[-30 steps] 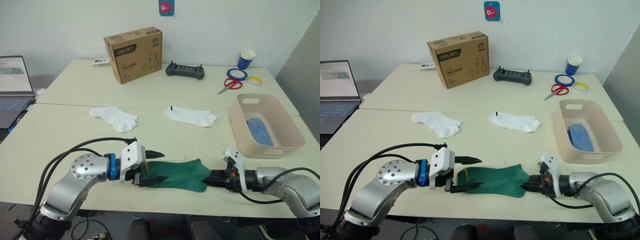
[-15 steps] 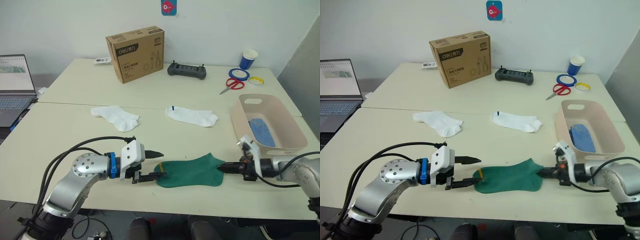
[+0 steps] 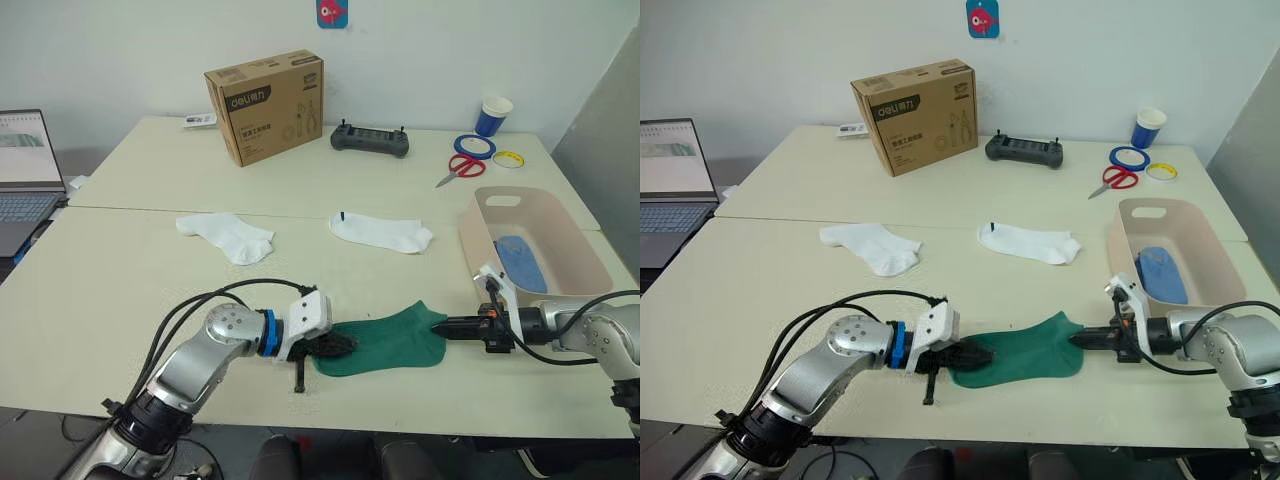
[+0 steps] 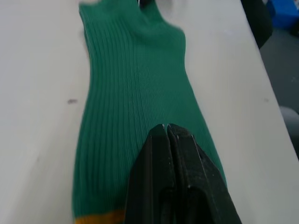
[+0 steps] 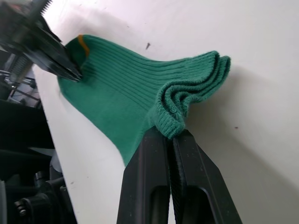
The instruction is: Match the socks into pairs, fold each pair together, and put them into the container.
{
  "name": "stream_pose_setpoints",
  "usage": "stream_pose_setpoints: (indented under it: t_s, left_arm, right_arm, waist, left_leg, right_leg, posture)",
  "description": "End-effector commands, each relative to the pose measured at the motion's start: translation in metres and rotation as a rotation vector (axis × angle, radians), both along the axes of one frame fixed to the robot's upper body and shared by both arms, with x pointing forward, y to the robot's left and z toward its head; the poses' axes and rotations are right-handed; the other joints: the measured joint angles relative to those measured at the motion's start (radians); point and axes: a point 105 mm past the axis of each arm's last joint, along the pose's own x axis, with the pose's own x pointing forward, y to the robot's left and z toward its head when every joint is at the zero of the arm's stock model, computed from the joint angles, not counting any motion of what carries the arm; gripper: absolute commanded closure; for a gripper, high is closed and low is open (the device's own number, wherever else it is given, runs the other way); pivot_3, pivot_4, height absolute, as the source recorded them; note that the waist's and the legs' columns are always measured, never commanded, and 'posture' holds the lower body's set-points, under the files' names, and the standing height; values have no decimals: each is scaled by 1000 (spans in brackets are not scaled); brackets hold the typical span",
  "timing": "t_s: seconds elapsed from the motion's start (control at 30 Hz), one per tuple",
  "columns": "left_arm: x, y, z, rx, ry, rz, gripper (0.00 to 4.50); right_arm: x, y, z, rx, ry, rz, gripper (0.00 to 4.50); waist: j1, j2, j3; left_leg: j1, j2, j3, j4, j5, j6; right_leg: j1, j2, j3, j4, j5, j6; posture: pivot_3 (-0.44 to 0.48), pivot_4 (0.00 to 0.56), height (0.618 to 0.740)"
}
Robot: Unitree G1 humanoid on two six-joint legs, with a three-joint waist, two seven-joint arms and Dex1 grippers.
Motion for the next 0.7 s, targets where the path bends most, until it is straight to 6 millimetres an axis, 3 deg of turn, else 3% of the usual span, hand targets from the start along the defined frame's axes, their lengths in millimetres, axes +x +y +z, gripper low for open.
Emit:
stream_pose_setpoints:
  t_s: [0.03, 0.2, 0.5, 0.7]
  left_arm:
    - [7, 4, -8, 81, -49, 1, 4454]
    - [3, -5, -16, 60, -21, -22, 4454]
    - [5, -3, -12, 53, -13, -16, 4454]
    - [9, 1, -10, 56, -20, -2, 4454]
  right_arm:
    - [-2, 15, 25, 66, -58, 58, 4500]
    - [-13, 51, 39, 155, -49, 167, 4500]
    - [-18, 104, 31, 219, 3, 270, 4500]
    - [-24, 111, 15, 162, 44, 322, 4500]
  waist:
    - [0, 0, 0]
    - [0, 0, 0]
    - [1, 0, 0]
    - [0, 0, 0]
  left_leg:
    - [0, 0, 0, 0, 0, 0]
    - [0, 0, 1, 1, 0, 0]
    - [-1, 0, 0, 1, 0, 0]
    - [-1, 0, 0, 1, 0, 0]
  right_leg:
    - [0, 0, 0, 0, 0, 0]
    - [1, -1, 0, 0, 1, 1]
    - [0, -1, 0, 0, 1, 1]
    - [0, -1, -1, 0, 1, 1]
  posture:
    - [0, 150, 740]
    - [0, 150, 740]
    - [0, 150, 740]
    - [0, 150, 740]
